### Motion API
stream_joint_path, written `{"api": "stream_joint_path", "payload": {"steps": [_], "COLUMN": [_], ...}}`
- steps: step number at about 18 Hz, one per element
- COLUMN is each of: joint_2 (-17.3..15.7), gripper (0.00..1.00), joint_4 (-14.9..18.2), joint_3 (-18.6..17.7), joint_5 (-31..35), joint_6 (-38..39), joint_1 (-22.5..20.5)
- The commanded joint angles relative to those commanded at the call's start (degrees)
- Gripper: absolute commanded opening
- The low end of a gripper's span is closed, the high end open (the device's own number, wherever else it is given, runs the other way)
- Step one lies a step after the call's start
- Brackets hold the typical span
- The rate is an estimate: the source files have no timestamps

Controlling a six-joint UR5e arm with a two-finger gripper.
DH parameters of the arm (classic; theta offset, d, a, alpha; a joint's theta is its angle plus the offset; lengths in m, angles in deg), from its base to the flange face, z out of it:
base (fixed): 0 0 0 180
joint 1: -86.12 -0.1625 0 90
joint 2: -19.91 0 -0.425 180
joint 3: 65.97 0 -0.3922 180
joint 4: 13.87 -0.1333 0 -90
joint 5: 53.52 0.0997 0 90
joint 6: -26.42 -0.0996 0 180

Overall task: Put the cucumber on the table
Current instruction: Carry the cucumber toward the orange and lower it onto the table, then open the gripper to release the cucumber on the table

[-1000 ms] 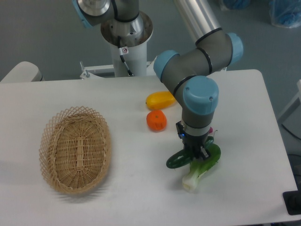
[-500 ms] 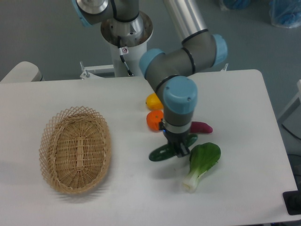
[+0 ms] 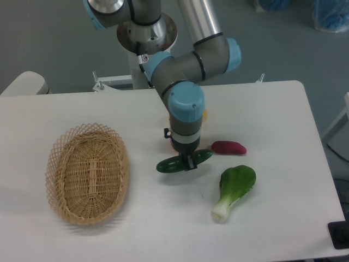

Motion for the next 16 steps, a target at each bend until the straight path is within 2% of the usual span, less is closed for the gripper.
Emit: {"api": "stream_joint_path", "payload": {"steps": [2,3,4,8,12,16], "joint_2": [0.1,0.2,0.2,0.6,0.7,0.9], "gripper": [0.24,0.31,0.46,0.57,0.73,1.0], "joint_4": [0.0,0.0,0.0,0.0,0.0,0.0], "joint_3": [-0.1,0.0,0.0,0.0,0.0,0.7], "joint_5": [0.2,0.2,0.2,0.2,0.2,0.2], "joint_6": [-0.1,-0.1,0.0,0.0,-0.3,-0.5], "joint_1": [0.3,0.8,1.0,1.8,1.8,1.8]}}
